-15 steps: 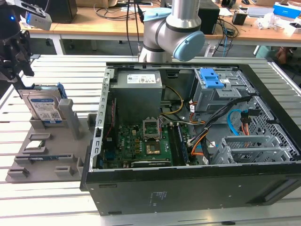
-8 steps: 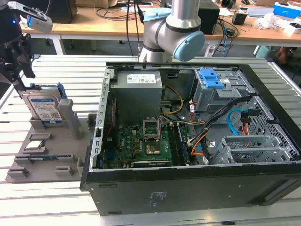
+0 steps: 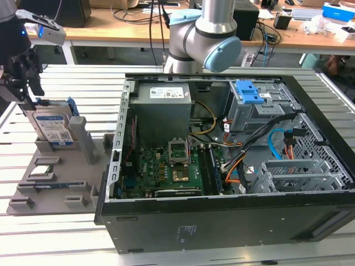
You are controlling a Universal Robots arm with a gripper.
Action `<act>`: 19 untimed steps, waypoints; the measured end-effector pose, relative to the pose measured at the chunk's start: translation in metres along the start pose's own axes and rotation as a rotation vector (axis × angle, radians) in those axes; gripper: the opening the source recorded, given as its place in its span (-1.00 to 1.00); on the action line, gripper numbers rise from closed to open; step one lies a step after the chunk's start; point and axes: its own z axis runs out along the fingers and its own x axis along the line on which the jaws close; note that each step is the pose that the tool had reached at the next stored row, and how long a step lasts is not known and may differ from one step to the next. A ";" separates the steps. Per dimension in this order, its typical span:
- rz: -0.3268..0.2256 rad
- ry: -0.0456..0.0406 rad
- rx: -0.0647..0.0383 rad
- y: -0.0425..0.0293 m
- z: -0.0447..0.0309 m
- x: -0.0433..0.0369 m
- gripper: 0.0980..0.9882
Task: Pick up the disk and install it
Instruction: 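Pick up the disk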
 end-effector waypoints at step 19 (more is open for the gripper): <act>-0.054 0.0101 -0.001 -0.0109 0.0397 -0.0031 0.00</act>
